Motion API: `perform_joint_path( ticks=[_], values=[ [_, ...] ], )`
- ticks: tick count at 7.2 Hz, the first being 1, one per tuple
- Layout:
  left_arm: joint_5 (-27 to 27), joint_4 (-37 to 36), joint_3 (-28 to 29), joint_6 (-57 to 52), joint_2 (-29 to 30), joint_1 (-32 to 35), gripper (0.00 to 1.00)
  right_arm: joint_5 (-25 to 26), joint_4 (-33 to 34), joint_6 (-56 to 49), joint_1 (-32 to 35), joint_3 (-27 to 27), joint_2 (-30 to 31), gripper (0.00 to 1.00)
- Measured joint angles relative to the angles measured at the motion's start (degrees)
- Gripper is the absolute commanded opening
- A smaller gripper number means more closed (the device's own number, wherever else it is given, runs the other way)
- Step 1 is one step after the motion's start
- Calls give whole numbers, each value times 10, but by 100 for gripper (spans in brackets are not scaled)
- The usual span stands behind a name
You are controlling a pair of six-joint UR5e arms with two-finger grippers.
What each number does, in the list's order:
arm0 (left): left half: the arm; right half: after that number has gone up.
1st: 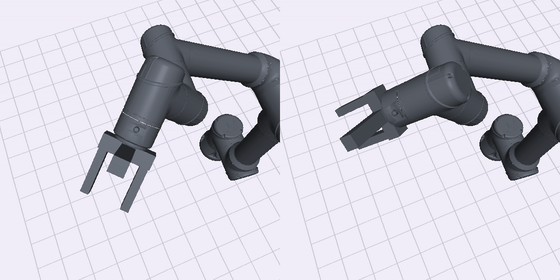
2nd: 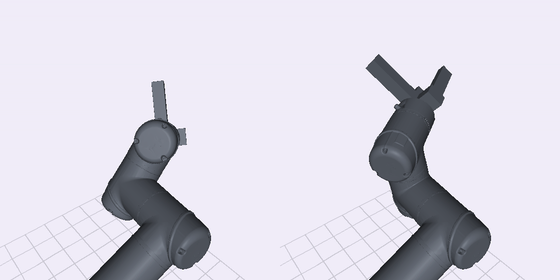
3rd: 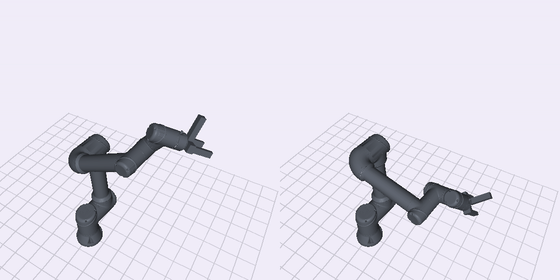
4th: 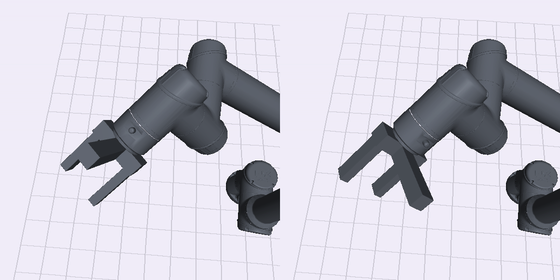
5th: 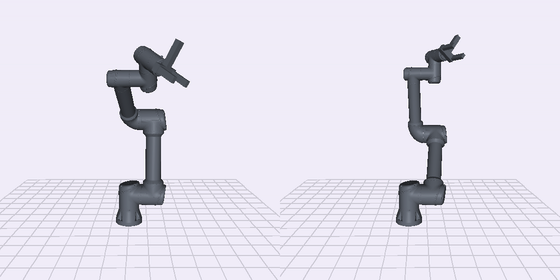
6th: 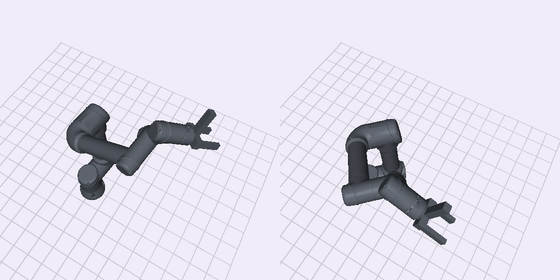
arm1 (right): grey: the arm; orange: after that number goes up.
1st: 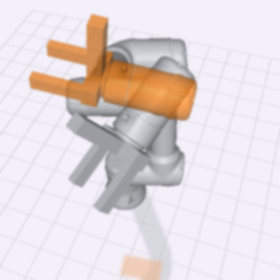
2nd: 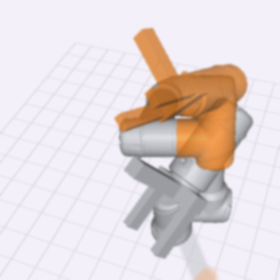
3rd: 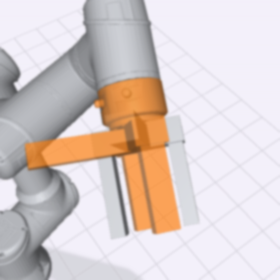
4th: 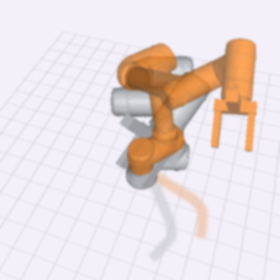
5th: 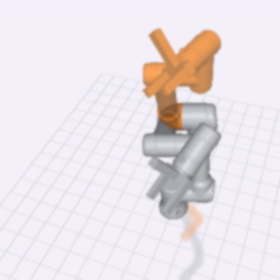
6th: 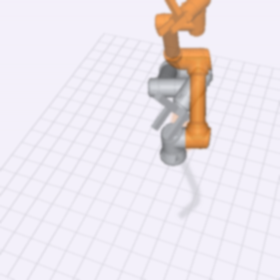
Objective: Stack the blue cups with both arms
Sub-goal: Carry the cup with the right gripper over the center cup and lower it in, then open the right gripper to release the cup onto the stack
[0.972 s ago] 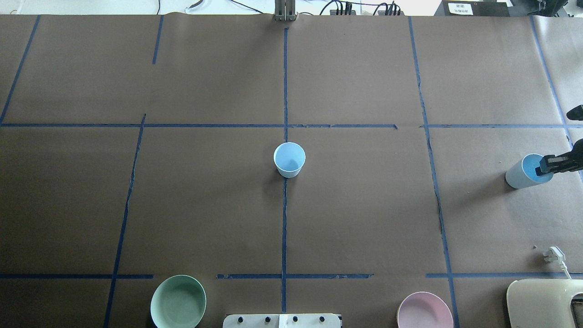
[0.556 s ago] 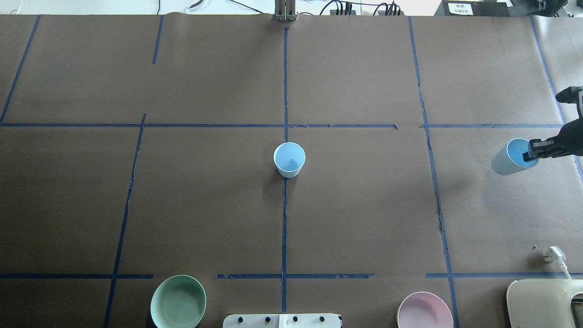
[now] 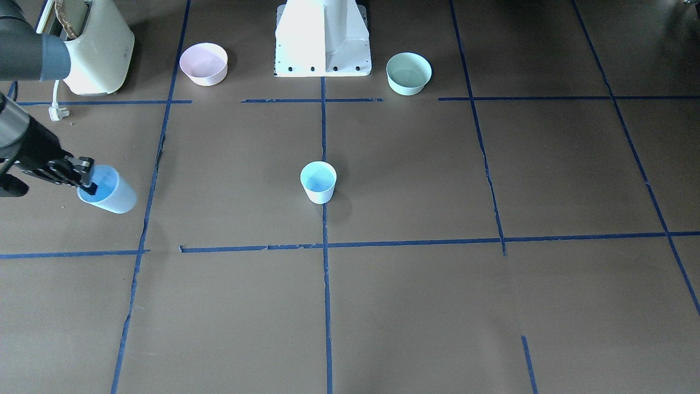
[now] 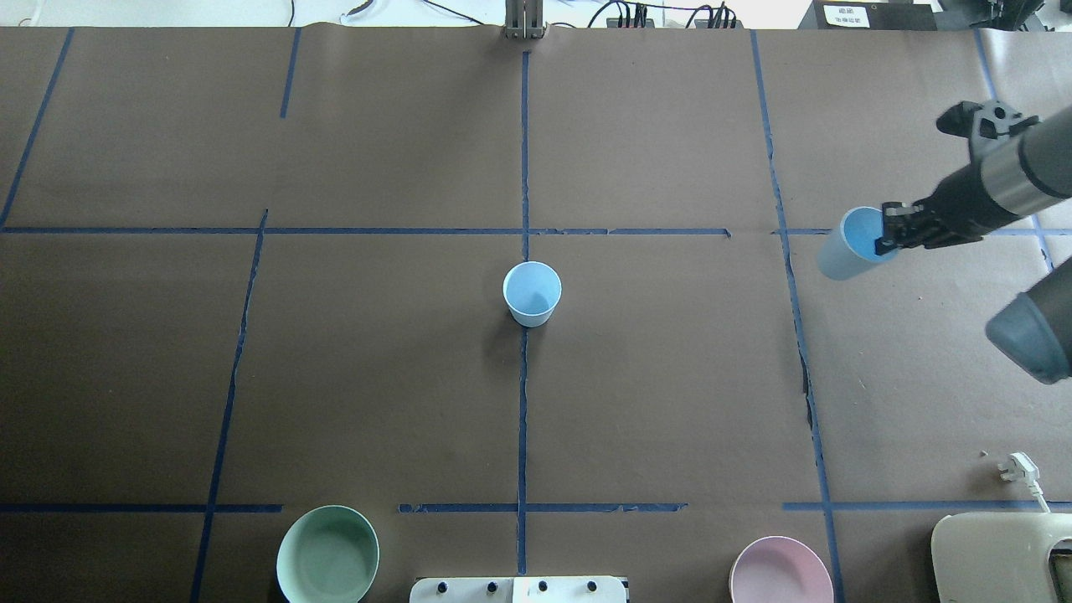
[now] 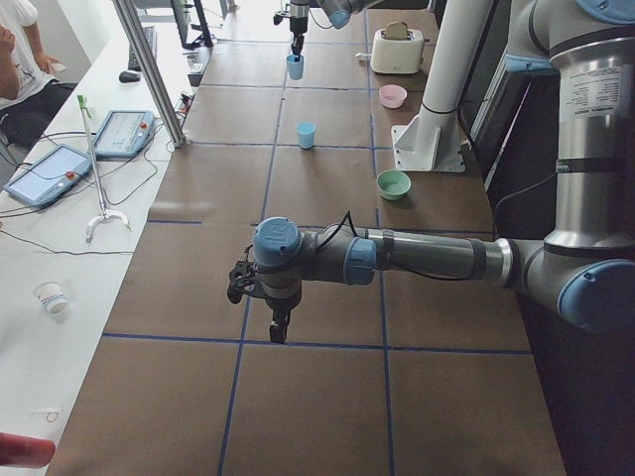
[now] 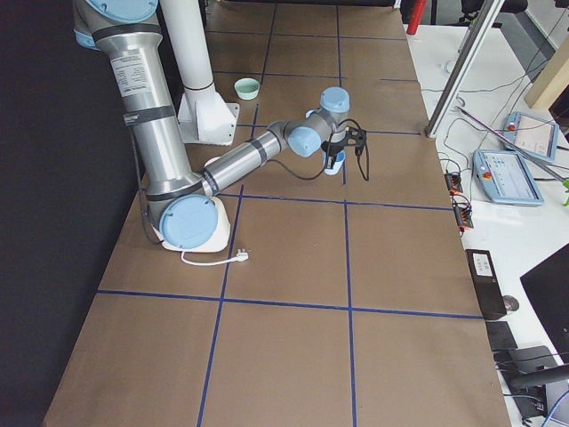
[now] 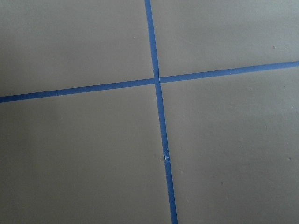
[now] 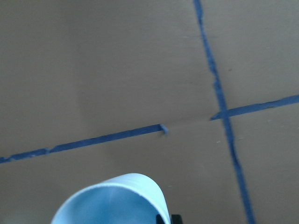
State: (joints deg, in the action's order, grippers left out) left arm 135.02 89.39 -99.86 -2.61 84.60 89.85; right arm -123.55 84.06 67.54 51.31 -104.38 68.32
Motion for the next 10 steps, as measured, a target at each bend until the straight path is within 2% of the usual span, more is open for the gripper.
perform_joint_path(
  ticks=[2, 4, 6, 7, 8, 9, 10],
  values=[
    [1, 0, -3, 3, -2, 0, 100, 78, 97, 114, -82, 7, -129, 0],
    [3, 1, -6, 4, -2, 0, 100, 144, 117, 205, -140, 31, -208, 0],
    [4, 1, -7, 5, -2, 0, 100, 206, 118, 243, -185, 50, -231, 0],
    [4, 0, -7, 5, -3, 0, 100, 217, 119, 251, -199, 54, -232, 0],
    [4, 0, -7, 5, -3, 0, 100, 222, 119, 254, -207, 57, -231, 7],
    [4, 0, -7, 5, -3, 0, 100, 225, 119, 255, -212, 59, -229, 98],
    [4, 0, -7, 5, -3, 0, 100, 226, 119, 253, -215, 59, -225, 100]
  ],
)
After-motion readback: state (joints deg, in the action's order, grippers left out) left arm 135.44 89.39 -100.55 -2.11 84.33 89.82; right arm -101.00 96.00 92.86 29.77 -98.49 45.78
